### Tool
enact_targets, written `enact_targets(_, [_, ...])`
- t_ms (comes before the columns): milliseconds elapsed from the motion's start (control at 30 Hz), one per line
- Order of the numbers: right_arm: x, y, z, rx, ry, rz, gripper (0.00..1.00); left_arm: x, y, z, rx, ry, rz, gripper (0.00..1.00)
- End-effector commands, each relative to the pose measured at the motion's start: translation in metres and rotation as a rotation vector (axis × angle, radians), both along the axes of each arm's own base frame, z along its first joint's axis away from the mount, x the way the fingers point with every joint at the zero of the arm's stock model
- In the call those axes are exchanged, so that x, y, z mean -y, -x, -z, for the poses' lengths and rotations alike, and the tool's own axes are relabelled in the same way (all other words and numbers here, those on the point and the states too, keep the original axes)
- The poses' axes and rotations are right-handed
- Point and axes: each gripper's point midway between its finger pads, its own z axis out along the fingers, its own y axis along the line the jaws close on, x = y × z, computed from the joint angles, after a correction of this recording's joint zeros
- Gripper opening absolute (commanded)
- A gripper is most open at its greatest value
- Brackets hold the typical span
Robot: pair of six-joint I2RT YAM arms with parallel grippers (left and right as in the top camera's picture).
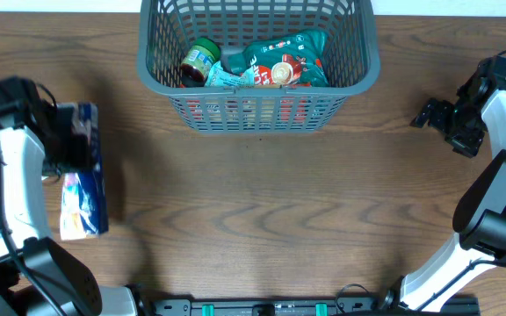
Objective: Pack container
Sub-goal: 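Lift the snack box and lower it into the basket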
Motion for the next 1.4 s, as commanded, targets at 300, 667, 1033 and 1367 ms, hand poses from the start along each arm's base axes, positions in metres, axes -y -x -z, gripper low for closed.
enact_targets(300, [-0.001,0.0,0.0,0.0,0.005,-0.021,0.99,0.072,-0.099,-0.266,0.751,0.009,0.055,0.05])
enact_targets(667, [-0.004,0.001,0.0,-0.004,-0.008,-0.022,0.99,0.238,-0.134,-0.366,1.177,-0.309,0.91,0.06])
enact_targets(1033, [-0.008,0.007,0.0,-0.026,-0.026,-0.019,0.99,0.313,-0.206,-0.24,0.959,-0.453,1.369,0.06])
enact_targets(1367, [-0.009,0.009,0.001,-0.035,-0.033,-0.018,0.99,0.328,-0.22,-0.12,0.666,-0.316,1.456,0.14])
